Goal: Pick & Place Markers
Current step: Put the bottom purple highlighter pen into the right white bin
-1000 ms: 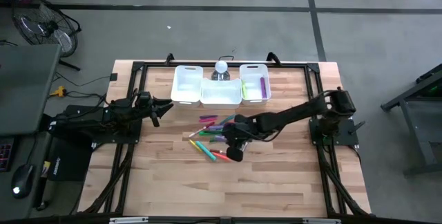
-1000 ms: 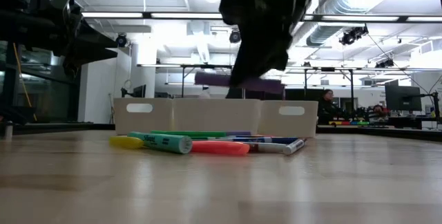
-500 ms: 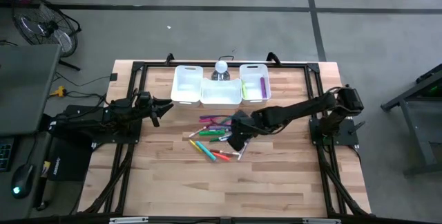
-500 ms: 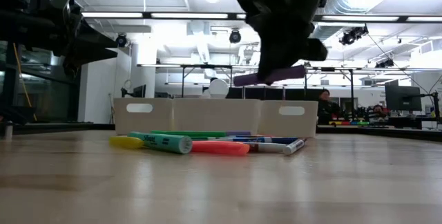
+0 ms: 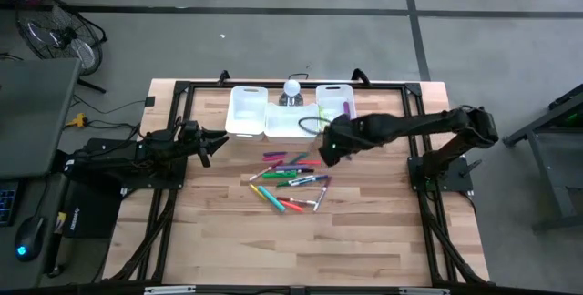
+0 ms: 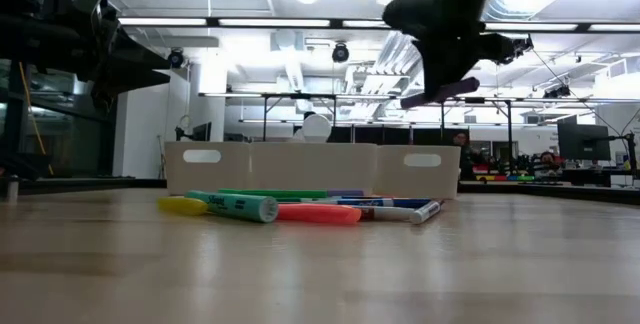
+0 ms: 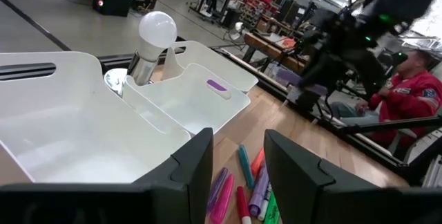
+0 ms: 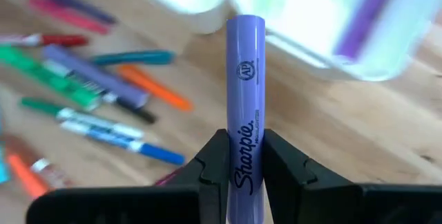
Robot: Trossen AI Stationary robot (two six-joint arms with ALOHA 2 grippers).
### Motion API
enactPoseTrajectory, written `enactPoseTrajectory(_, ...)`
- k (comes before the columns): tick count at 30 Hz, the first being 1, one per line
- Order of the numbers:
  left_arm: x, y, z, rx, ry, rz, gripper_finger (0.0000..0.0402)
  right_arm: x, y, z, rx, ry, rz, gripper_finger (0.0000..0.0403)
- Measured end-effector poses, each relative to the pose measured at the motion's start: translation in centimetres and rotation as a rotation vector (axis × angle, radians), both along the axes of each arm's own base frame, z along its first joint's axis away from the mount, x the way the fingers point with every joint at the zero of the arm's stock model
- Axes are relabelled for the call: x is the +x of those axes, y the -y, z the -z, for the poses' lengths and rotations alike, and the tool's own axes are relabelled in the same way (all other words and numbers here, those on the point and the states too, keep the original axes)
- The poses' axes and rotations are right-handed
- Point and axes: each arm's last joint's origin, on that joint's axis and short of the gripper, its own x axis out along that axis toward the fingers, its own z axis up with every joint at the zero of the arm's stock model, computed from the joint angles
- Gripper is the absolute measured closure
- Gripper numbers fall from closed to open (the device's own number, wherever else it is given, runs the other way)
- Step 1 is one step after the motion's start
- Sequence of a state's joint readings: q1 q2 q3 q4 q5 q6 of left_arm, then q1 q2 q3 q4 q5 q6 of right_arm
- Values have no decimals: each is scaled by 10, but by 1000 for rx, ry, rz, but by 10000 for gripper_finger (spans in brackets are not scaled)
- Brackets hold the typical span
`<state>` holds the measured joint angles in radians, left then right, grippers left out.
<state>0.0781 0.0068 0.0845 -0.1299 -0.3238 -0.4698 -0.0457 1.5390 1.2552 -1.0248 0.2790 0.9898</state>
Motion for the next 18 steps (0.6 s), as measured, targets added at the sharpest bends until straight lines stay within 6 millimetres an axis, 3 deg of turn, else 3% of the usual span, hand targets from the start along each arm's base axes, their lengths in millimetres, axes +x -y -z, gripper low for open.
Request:
enactPoseTrajectory(14,0,0,0,0,0,0,273,-14,81,-3,-37,13,158,342)
enactPoseTrajectory(18,0,0,0,0,0,0,273,-11,105,4,-50,42,204,340)
